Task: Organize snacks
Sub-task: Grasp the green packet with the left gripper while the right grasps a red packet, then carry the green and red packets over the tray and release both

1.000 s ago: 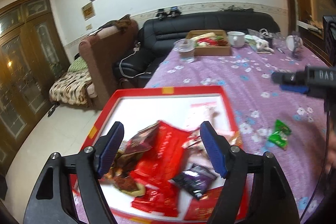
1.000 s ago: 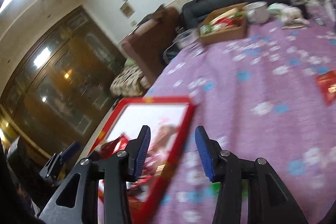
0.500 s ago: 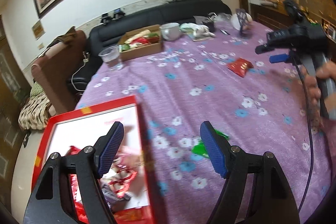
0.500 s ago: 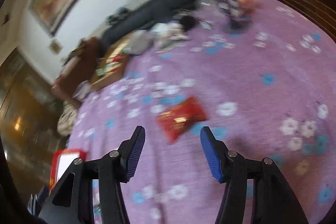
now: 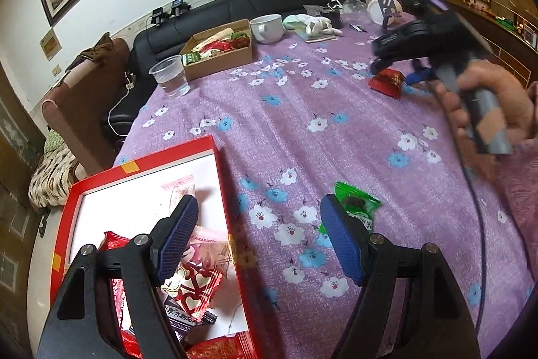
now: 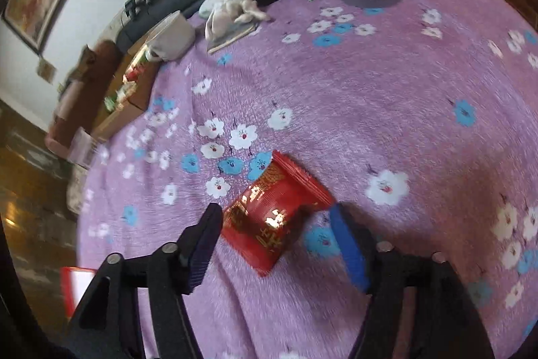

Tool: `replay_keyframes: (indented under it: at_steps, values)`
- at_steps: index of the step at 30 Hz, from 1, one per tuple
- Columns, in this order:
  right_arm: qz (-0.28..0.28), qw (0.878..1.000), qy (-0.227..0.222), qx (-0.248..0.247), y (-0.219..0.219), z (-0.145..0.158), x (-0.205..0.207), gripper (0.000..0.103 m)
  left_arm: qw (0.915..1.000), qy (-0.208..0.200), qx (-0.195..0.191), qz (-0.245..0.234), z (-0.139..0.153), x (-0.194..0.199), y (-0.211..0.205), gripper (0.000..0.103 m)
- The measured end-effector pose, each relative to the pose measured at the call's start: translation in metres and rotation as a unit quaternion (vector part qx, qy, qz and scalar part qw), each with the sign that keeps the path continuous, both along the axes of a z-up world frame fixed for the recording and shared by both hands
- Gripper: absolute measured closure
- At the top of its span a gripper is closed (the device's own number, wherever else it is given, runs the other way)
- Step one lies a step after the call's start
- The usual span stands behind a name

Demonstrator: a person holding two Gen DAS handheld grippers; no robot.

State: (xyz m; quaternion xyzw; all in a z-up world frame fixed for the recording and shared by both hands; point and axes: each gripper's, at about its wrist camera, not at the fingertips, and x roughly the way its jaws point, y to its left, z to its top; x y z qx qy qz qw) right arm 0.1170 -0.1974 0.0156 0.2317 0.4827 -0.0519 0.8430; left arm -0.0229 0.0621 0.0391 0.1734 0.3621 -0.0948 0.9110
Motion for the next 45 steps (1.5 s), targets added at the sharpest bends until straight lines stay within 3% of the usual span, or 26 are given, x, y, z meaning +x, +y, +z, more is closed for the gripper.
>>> replay_keyframes:
  at_steps: [3, 4, 6, 8, 15, 19, 23, 27, 30, 40, 45]
  values:
    - [-0.001, 0.998, -0.014, -0.057, 0.012, -0.001, 0.006, 0.029, 0.9999, 0.009, 0.002, -0.005, -0.003, 0.001, -0.003, 0.028]
    - [0.004, 0.997, -0.016, -0.082, 0.016, -0.001, 0.007, 0.039, 0.9999, 0.010, 0.003, -0.008, -0.003, 0.001, -0.004, 0.028]
    - [0.014, 0.983, -0.020, -0.181, 0.029, -0.003, 0.006, 0.065, 0.9997, 0.012, 0.005, -0.018, -0.004, -0.001, -0.009, 0.028]
    - [0.024, 0.982, -0.025, -0.188, 0.029, -0.003, 0.002, 0.065, 0.9995, 0.015, 0.006, -0.028, -0.005, -0.002, -0.014, 0.028]
    - [0.033, 0.998, -0.014, -0.059, -0.005, 0.006, -0.027, 0.066, 0.9955, 0.054, 0.017, -0.075, -0.022, 0.006, -0.039, 0.028]
    - [0.052, 0.998, -0.030, 0.022, -0.020, 0.014, -0.063, 0.066, 0.9935, 0.086, 0.005, -0.075, -0.035, 0.017, -0.041, 0.028]
    - [0.056, 0.995, -0.047, 0.073, -0.024, 0.016, -0.079, 0.066, 0.9903, 0.113, -0.017, -0.079, -0.045, 0.021, -0.041, 0.032]
    - [0.060, 0.994, -0.042, 0.086, -0.023, 0.010, -0.076, 0.066, 0.9857, 0.134, -0.062, -0.081, -0.046, 0.027, -0.038, 0.053]
    - [0.066, 0.993, -0.039, 0.090, -0.019, 0.007, -0.075, 0.066, 0.9865, 0.127, -0.064, -0.080, -0.045, 0.029, -0.041, 0.066]
    - [0.101, 0.988, -0.063, 0.093, -0.002, 0.015, -0.077, 0.066, 0.9870, 0.113, -0.097, -0.061, -0.039, 0.016, -0.034, 0.071]
    - [0.144, 0.980, -0.087, 0.110, 0.016, 0.020, -0.080, 0.066, 0.9882, 0.089, -0.115, -0.051, -0.023, 0.004, -0.025, 0.071]
